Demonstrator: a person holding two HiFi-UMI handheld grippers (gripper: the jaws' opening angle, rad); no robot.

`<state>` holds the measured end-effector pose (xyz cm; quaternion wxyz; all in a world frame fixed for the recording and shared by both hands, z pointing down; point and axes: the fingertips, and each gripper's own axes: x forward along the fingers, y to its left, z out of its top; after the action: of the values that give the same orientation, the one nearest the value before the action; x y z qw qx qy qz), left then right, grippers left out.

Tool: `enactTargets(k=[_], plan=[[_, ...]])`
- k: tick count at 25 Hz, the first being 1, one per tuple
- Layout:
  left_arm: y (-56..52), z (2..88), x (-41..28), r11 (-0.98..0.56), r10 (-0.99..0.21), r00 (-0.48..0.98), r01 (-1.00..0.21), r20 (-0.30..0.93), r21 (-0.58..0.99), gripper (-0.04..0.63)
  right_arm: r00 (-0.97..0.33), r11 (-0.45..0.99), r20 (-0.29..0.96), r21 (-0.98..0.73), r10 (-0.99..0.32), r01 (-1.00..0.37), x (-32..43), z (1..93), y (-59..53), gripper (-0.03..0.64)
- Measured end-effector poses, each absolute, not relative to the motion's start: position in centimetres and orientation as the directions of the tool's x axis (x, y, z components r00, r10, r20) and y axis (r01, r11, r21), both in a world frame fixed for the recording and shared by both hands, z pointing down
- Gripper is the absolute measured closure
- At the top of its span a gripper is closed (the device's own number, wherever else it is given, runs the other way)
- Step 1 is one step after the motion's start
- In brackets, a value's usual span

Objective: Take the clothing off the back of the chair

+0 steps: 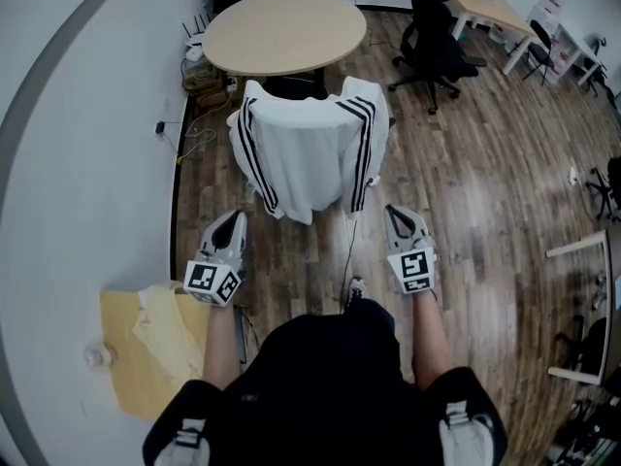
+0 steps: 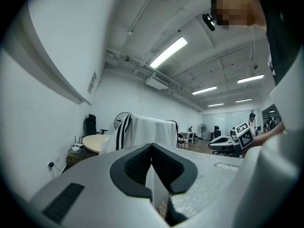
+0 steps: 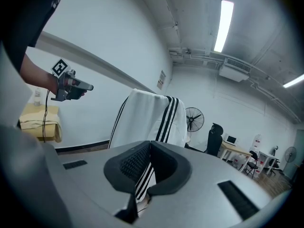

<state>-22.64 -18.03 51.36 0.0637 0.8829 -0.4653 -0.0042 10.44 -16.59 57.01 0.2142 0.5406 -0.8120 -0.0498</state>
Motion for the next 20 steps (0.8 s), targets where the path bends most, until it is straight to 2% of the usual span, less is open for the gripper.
enactTargets(k=[20], plan=[[-21.6,51.2,-18.5,-0.476,-0.871,0.484,-0.873,0.080,0.108,0.595,-0.418,0.504,0.313,0.281,-0.853,-0.817,14.2,57.6,-23.2,0.623]])
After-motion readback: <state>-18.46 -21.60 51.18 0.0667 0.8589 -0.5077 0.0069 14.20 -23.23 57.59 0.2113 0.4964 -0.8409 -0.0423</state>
